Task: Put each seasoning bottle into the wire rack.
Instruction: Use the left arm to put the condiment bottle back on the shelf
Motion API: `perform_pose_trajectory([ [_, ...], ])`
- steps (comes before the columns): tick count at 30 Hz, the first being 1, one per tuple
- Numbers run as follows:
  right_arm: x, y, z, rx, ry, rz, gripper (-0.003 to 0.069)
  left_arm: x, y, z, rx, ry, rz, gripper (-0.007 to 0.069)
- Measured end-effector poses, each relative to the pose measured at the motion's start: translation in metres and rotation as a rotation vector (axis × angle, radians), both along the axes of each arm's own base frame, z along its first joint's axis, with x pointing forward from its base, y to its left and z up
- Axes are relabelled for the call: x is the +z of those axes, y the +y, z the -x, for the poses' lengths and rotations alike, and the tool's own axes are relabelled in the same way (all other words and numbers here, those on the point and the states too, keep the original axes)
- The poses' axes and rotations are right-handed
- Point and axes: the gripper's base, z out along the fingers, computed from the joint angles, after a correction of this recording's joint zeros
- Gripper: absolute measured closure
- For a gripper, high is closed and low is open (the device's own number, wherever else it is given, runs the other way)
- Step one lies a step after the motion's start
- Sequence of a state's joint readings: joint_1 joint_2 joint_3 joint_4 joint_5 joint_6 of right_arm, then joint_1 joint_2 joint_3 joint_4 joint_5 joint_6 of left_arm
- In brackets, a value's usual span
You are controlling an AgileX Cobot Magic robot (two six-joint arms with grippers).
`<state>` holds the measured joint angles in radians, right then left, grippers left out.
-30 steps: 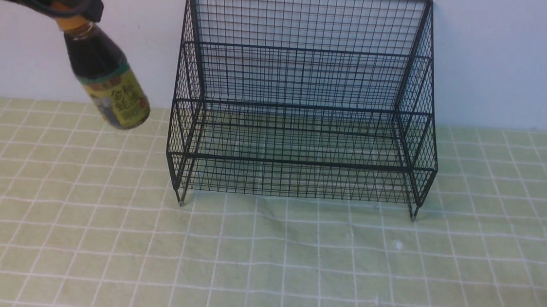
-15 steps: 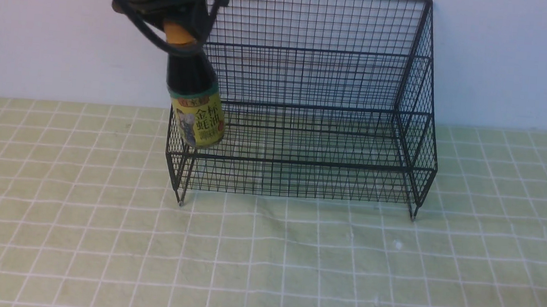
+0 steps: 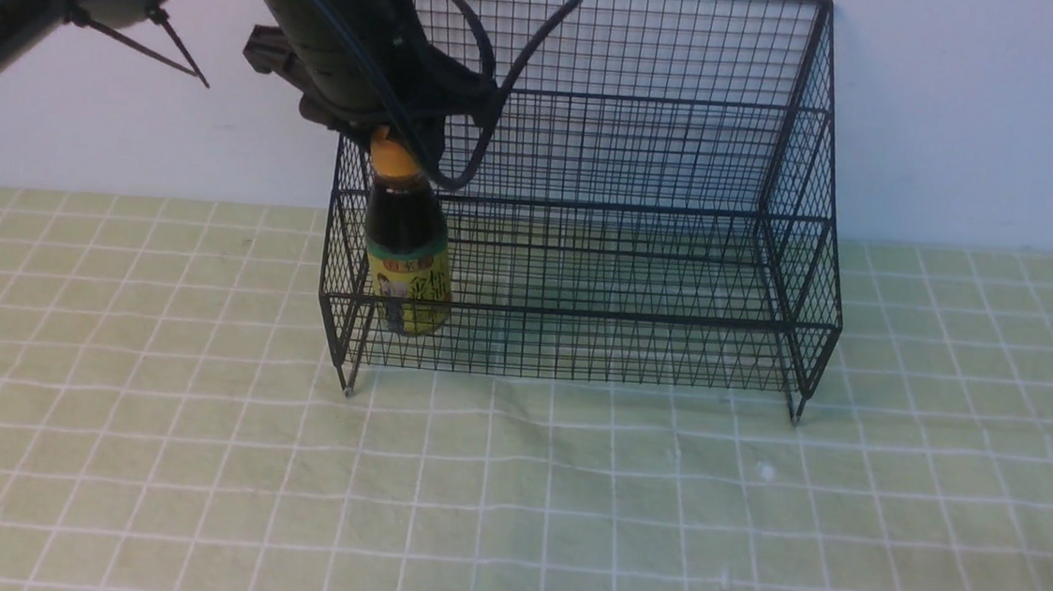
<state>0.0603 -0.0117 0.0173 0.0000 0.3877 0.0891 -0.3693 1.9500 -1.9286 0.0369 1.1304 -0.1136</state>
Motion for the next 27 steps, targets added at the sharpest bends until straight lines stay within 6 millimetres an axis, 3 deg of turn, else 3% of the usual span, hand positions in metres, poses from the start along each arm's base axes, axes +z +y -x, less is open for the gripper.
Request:
perform_pose_trajectory([
  [5, 0.0, 0.0, 0.0, 0.0, 0.0, 0.0, 0.0673, -0.018, -0.003, -0.006, 0.0, 0.053, -0.02, 0.0348],
  [9, 0.0, 0.0, 0.0, 0.0, 0.0, 0.0, 0.0673, -0.019, -0.003, -0.007, -0.001, 0.053, -0.021, 0.0332],
  [15, 0.0, 0.0, 0.0, 0.0, 0.0, 0.0, 0.0673, -0.012, -0.001, 0.001, -0.009, 0.083, -0.035, 0.0179],
  [18, 0.0, 0.0, 0.0, 0.0, 0.0, 0.0, 0.0673, 0.007, 0.005, 0.012, -0.006, 0.058, -0.043, 0.016],
  [20, 0.0, 0.0, 0.0, 0.0, 0.0, 0.0, 0.0673, 0.035, 0.014, 0.026, 0.002, -0.015, -0.055, 0.0205],
  [21, 0.0, 0.0, 0.0, 0.0, 0.0, 0.0, 0.0673, 0.038, 0.015, 0.027, 0.003, -0.023, -0.059, 0.0211],
  [22, 0.0, 0.0, 0.0, 0.0, 0.0, 0.0, 0.0673, 0.053, 0.021, 0.036, 0.01, -0.062, -0.069, 0.0266],
  [23, 0.0, 0.0, 0.0, 0.0, 0.0, 0.0, 0.0673, 0.059, 0.023, 0.039, 0.013, -0.077, -0.071, 0.0274],
  [27, 0.0, 0.0, 0.0, 0.0, 0.0, 0.0, 0.0673, 0.118, 0.046, 0.083, 0.052, -0.231, -0.06, 0.0508],
])
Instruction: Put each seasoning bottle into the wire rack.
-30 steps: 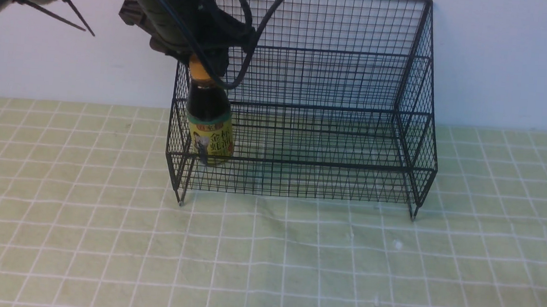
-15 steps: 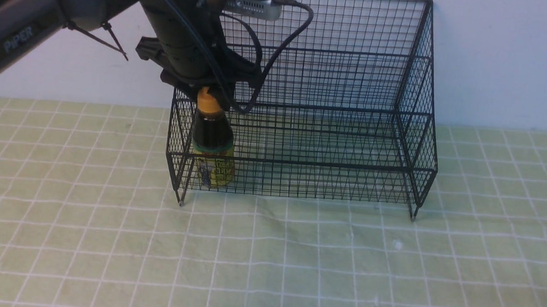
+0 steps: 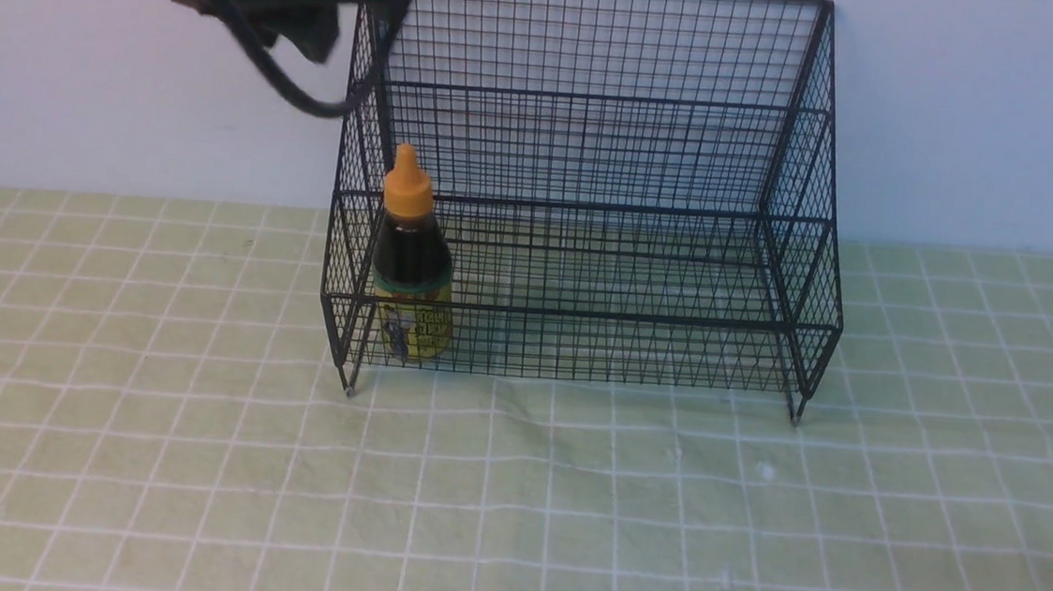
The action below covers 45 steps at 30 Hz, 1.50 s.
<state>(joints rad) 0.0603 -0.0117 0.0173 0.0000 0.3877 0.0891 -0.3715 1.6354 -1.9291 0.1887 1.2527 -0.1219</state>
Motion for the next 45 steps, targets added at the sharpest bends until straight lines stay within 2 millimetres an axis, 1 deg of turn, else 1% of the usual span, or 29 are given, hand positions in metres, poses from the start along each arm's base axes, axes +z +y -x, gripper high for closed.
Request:
perform_pose_trajectory([
  [1, 0.0, 0.0, 0.0, 0.0, 0.0, 0.0, 0.0673, 0.012, 0.005, 0.013, 0.003, -0.036, 0.009, 0.0557],
  [2, 0.0, 0.0, 0.0, 0.0, 0.0, 0.0, 0.0673, 0.023, 0.011, 0.026, 0.004, -0.066, 0.017, 0.0588],
  [3, 0.0, 0.0, 0.0, 0.0, 0.0, 0.0, 0.0673, 0.028, 0.014, 0.035, 0.005, -0.081, 0.024, 0.0601],
  [4, 0.0, 0.0, 0.0, 0.0, 0.0, 0.0, 0.0673, 0.038, 0.022, 0.055, 0.01, -0.115, 0.041, 0.062],
  [5, 0.0, 0.0, 0.0, 0.0, 0.0, 0.0, 0.0673, 0.04, 0.025, 0.061, 0.01, -0.121, 0.043, 0.0621],
  [6, 0.0, 0.0, 0.0, 0.0, 0.0, 0.0, 0.0673, 0.046, 0.033, 0.084, 0.014, -0.171, 0.071, 0.0629],
  [7, 0.0, 0.0, 0.0, 0.0, 0.0, 0.0, 0.0673, 0.047, 0.035, 0.089, 0.014, -0.19, 0.081, 0.0631],
  [8, 0.0, 0.0, 0.0, 0.0, 0.0, 0.0, 0.0673, 0.048, 0.043, 0.11, 0.016, -0.234, 0.105, 0.0631],
  [9, 0.0, 0.0, 0.0, 0.0, 0.0, 0.0, 0.0673, 0.048, 0.044, 0.112, 0.016, -0.248, 0.113, 0.0631],
  [10, 0.0, 0.0, 0.0, 0.0, 0.0, 0.0, 0.0673, 0.044, 0.052, 0.133, 0.015, -0.299, 0.14, 0.0631],
  [12, 0.0, 0.0, 0.0, 0.0, 0.0, 0.0, 0.0673, 0.03, 0.063, 0.164, 0.013, -0.368, 0.184, 0.0631],
  [13, 0.0, 0.0, 0.0, 0.0, 0.0, 0.0, 0.0673, 0.022, 0.066, 0.174, 0.013, -0.383, 0.194, 0.0631],
  [14, 0.0, 0.0, 0.0, 0.0, 0.0, 0.0, 0.0673, 0.017, 0.068, 0.179, 0.012, -0.396, 0.198, 0.0631],
  [15, 0.0, 0.0, 0.0, 0.0, 0.0, 0.0, 0.0673, 0.0, 0.075, 0.197, 0.002, -0.445, 0.215, 0.0631],
  [16, 0.0, 0.0, 0.0, 0.0, 0.0, 0.0, 0.0673, -0.011, 0.078, 0.207, -0.004, -0.475, 0.226, 0.0631],
  [22, 0.0, 0.0, 0.0, 0.0, 0.0, 0.0, 0.0673, -0.07, 0.096, 0.258, -0.054, -0.67, 0.271, 0.0631],
  [24, 0.0, 0.0, 0.0, 0.0, 0.0, 0.0, 0.0673, -0.084, 0.1, 0.27, -0.058, -0.699, 0.279, 0.0631],
  [25, 0.0, 0.0, 0.0, 0.0, 0.0, 0.0, 0.0673, -0.093, 0.102, 0.276, -0.058, -0.708, 0.282, 0.0631],
  [26, 0.0, 0.0, 0.0, 0.0, 0.0, 0.0, 0.0673, -0.107, 0.106, 0.284, -0.058, -0.723, 0.285, 0.0631],
  [27, 0.0, 0.0, 0.0, 0.0, 0.0, 0.0, 0.0673, -0.115, 0.107, 0.288, -0.059, -0.731, 0.288, 0.0631],
  [33, 0.0, 0.0, 0.0, 0.0, 0.0, 0.0, 0.0673, -0.146, 0.113, 0.3, -0.048, -0.721, 0.285, 0.0631],
  [36, 0.0, 0.0, 0.0, 0.0, 0.0, 0.0, 0.0673, -0.158, 0.113, 0.301, -0.047, -0.712, 0.281, 0.0631],
  [38, 0.0, 0.0, 0.0, 0.0, 0.0, 0.0, 0.0673, -0.161, 0.113, 0.3, -0.047, -0.703, 0.278, 0.0631],
  [43, 0.0, 0.0, 0.0, 0.0, 0.0, 0.0, 0.0673, -0.187, 0.107, 0.292, -0.027, -0.64, 0.259, 0.0631],
  [45, 0.0, 0.0, 0.0, 0.0, 0.0, 0.0, 0.0673, -0.199, 0.105, 0.288, -0.005, -0.631, 0.227, 0.0631],
])
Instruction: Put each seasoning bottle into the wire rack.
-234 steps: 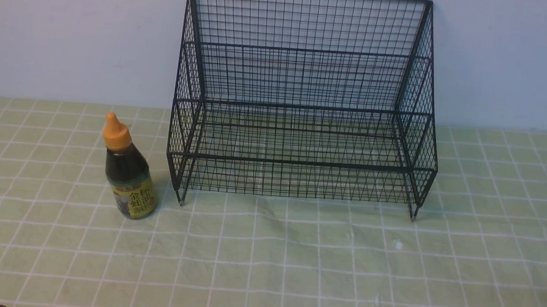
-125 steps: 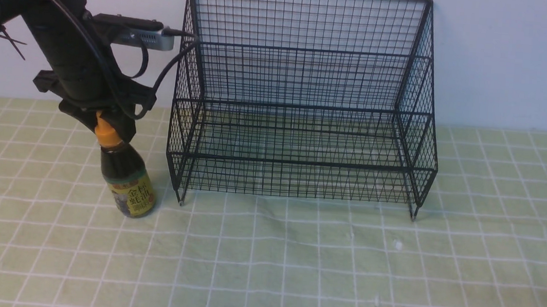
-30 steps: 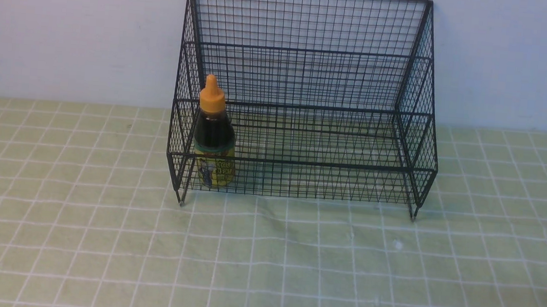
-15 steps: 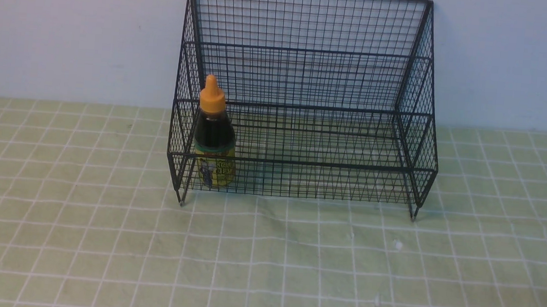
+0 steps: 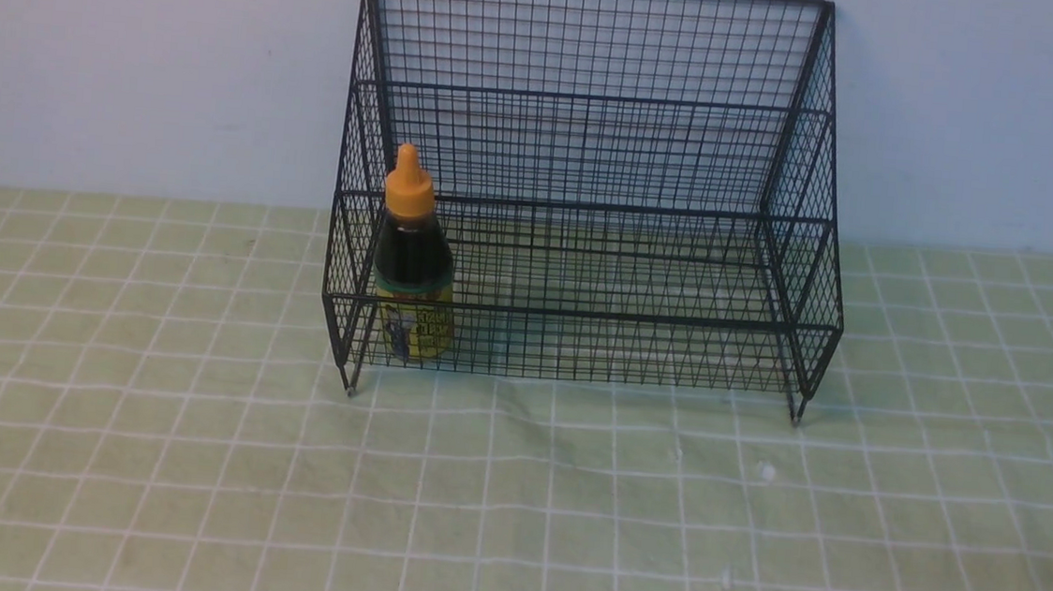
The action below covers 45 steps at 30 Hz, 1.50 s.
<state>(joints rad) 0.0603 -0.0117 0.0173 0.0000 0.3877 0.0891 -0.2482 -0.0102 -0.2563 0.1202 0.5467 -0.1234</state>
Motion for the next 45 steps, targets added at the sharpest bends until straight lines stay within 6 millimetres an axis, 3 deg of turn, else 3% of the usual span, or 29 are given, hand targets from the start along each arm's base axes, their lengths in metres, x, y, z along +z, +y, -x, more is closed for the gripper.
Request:
perform_pose_trajectory([
  [7, 0.0, 0.0, 0.0, 0.0, 0.0, 0.0, 0.0673, -0.05, -0.001, -0.016, 0.106, 0.033, -0.048, 0.0631],
  [12, 0.0, 0.0, 0.0, 0.0, 0.0, 0.0, 0.0673, -0.074, 0.0, -0.019, 0.12, 0.069, -0.049, 0.0631],
  [45, 0.0, 0.0, 0.0, 0.0, 0.0, 0.0, 0.0673, -0.078, 0.0, -0.018, 0.12, 0.107, -0.048, 0.0631],
])
